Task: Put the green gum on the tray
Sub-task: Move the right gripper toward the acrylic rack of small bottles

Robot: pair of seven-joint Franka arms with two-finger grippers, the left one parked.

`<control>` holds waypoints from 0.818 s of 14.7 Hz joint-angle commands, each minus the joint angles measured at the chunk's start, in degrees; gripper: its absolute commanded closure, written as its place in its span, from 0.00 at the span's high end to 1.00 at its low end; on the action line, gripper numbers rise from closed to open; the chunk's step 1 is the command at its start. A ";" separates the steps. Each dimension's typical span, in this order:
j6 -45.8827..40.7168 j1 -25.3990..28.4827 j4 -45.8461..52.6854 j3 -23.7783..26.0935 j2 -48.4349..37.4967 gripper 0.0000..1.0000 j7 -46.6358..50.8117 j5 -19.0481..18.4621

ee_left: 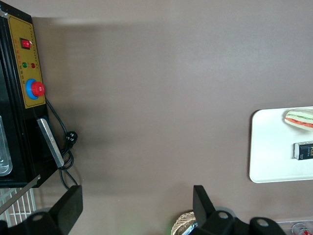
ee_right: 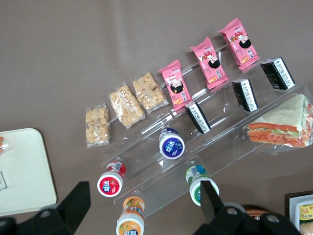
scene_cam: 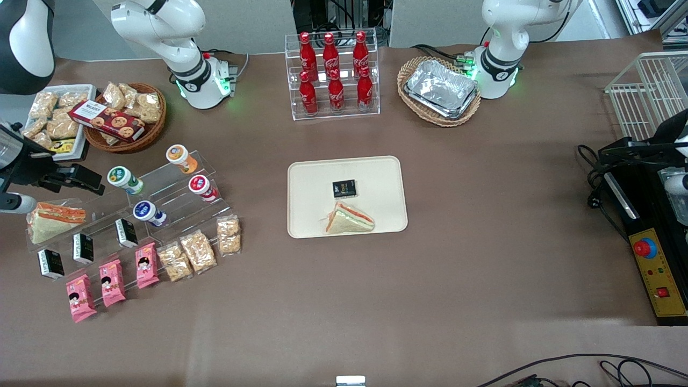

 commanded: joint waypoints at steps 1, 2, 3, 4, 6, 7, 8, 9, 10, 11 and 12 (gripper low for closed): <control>-0.81 0.48 -0.55 0.02 -0.78 1.00 0.93 -1.73; -0.99 0.48 -0.38 0.02 -0.61 1.00 0.66 -1.74; -1.07 0.39 -0.29 0.02 -0.61 1.00 0.83 -1.74; -1.07 0.48 -0.38 0.02 -0.52 1.00 0.84 -1.74; -1.25 1.35 -0.47 0.02 -0.61 1.00 1.01 -1.74; -1.16 1.36 -0.56 0.02 -0.43 1.00 0.92 -1.83; -1.25 1.27 -0.56 -0.07 -0.43 1.00 0.40 -1.83; -1.25 1.18 -0.64 -0.15 -0.61 1.00 0.31 -1.83; -1.34 0.92 -0.91 -0.33 -0.87 1.00 -0.30 -1.83; -1.51 0.74 -2.13 -0.59 -2.09 1.00 -1.87 -1.83; -1.17 0.22 -4.31 -0.86 -3.93 1.00 -5.20 -1.83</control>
